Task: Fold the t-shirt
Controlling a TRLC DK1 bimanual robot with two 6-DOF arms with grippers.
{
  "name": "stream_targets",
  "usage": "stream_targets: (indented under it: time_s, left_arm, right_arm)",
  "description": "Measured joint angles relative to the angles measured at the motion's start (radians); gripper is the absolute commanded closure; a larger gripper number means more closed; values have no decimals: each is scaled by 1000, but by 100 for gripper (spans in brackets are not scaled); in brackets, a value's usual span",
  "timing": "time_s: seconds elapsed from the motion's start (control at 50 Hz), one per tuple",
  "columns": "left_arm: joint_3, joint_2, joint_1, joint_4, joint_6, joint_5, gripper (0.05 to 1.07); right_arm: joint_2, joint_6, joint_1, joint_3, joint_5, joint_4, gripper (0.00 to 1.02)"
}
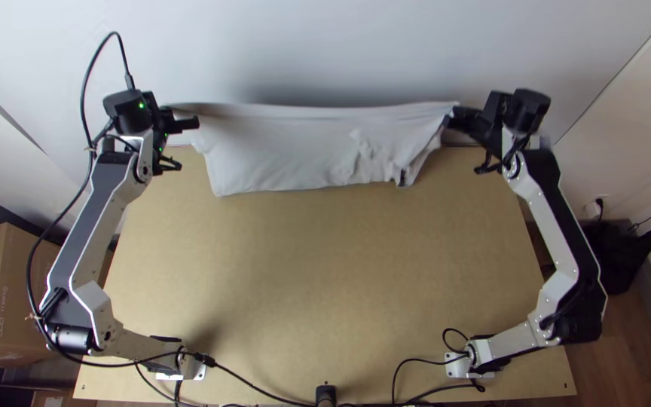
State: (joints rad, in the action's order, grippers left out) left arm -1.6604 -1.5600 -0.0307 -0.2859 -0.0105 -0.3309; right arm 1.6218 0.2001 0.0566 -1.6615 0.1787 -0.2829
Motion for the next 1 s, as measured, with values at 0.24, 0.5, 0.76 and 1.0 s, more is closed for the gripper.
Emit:
stream_targets:
  time_s: [0.24,0.5,0.76,1.0]
  left_arm:
    - [-229,-8,3,-3,3,-3,105]
    - [-218,233,3,-39,3,-20,105]
    - [-45,694,-2,-18,3,-20,105]
    - [7,975,-2,-40,34,45,105]
  right_arm:
    - [39,8,17,-314,-23,-10,100]
    - [-219,60,74,-321,-37,-21,100]
    - [-665,78,140,-216,-32,-65,100]
    - [-883,88,139,-216,-22,-169,100]
